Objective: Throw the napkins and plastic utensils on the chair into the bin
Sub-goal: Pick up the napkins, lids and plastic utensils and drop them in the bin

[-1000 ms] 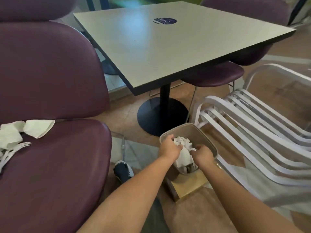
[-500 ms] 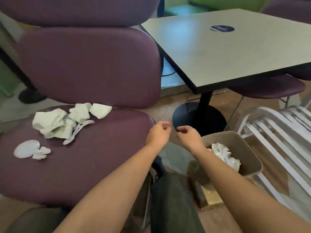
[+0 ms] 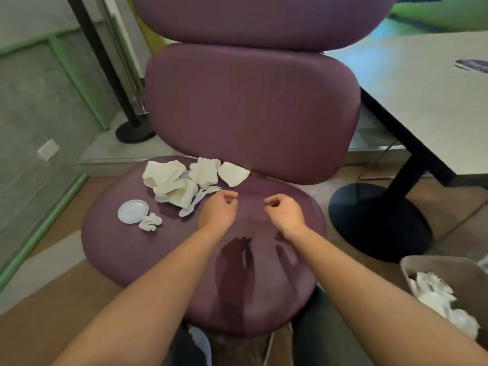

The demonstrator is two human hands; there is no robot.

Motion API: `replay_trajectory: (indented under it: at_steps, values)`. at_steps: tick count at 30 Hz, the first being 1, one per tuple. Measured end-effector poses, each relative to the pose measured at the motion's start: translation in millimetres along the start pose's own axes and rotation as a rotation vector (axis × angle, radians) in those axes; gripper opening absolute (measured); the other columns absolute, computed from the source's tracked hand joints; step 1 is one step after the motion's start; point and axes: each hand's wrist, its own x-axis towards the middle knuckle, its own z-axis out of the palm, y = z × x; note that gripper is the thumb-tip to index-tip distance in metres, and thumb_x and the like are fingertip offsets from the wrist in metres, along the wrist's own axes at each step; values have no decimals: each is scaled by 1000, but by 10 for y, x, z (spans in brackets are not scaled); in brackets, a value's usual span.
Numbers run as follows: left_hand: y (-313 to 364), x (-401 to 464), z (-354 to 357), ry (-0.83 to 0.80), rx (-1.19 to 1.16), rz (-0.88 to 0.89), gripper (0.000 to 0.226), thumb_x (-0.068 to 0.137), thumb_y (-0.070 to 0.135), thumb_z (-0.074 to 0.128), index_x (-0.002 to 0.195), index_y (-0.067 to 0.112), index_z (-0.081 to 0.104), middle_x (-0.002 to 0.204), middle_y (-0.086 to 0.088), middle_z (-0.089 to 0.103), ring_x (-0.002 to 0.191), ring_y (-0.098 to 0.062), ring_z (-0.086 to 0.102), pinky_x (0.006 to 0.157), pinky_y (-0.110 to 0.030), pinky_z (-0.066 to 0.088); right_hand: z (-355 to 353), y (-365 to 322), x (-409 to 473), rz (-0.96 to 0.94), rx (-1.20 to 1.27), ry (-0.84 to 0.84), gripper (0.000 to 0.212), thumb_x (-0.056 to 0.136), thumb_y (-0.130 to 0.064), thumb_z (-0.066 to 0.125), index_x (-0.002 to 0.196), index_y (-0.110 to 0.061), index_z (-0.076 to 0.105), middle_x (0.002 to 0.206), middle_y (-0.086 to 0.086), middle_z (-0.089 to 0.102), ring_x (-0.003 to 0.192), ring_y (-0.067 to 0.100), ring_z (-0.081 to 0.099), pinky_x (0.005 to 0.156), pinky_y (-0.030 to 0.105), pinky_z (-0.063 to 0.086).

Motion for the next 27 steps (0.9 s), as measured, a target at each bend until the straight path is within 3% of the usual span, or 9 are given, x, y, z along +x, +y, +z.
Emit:
replay_trajectory:
  at_steps: [5,8,14,18,21,24,27]
  values:
    - [-460,285,-231,139,124,-86,28,88,25,59,114,30,65,119,3,63,115,-21,56,95,-40,48,404,-162,255,-49,-67,-53,23,86,-13,56,103,-23,68,106,-1,70,103,20,62,83,27,47]
    - [-645,394,-329,252,308,-106,33,87,26,63,120,28,60,125,-3,51,124,-26,42,94,-42,43,591,-199,396,-66,-78,-82,24,86,-12,56,103,-23,69,103,-2,70,103,19,62,81,25,45]
    - [-890,824,-587,511,577,23,48,73,3,67,115,24,61,116,-8,54,108,-32,46,85,-40,37,1025,-257,741,-110,-111,-128,25,83,-10,56,98,-25,69,106,0,70,105,22,61,92,35,50]
    - [-1109,1066,-751,498,721,114,40,73,14,72,112,22,67,109,-8,63,104,-33,51,85,-41,29,1312,-385,985,-128,-71,-117,16,84,-19,61,99,-25,64,106,2,67,103,22,61,89,32,49]
    - [-1193,1139,-828,483,780,167,27,83,22,65,109,28,70,104,-1,66,104,-27,52,85,-37,21,1461,-547,1125,-149,-45,-79,32,86,-30,66,114,-16,59,110,4,62,105,23,58,86,32,47]
    - [-1218,1196,-863,544,771,210,17,88,24,62,103,27,71,96,3,66,97,-23,55,85,-35,20,1620,-727,1236,-136,-38,-27,48,87,-34,66,127,-14,50,123,7,55,121,27,46,99,39,42]
    - [-1229,1251,-881,620,780,251,14,92,27,58,98,20,68,88,2,66,88,-24,57,82,-36,21,1791,-837,1320,-66,-92,-8,64,84,-36,69,137,-15,39,134,7,49,126,29,36,101,42,39]
